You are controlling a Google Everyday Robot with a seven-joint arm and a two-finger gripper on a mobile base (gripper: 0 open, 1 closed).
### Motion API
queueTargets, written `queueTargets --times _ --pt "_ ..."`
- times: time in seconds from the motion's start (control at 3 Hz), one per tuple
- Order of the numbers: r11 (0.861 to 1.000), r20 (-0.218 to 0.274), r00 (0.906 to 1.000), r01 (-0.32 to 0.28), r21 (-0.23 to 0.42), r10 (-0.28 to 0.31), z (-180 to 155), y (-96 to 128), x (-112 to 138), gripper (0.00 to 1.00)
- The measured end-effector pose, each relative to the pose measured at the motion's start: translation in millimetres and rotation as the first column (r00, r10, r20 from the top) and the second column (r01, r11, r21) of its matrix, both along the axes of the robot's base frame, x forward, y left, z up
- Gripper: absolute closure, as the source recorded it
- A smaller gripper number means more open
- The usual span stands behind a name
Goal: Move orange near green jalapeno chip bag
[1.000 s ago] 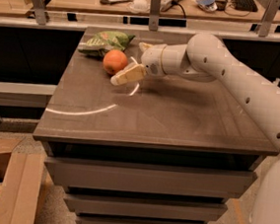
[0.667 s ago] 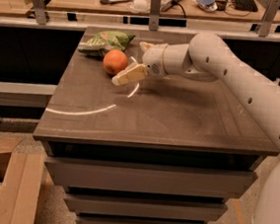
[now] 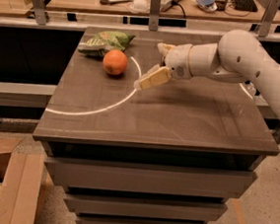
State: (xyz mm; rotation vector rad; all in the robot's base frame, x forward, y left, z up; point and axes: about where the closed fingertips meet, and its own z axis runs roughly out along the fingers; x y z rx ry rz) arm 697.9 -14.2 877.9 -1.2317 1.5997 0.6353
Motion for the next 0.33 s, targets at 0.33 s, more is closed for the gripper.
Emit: queueTargets --times 0.33 --pt "1.000 0.000 1.0000 0.000 0.000 0.000 0.0 0.1 0.0 0.00"
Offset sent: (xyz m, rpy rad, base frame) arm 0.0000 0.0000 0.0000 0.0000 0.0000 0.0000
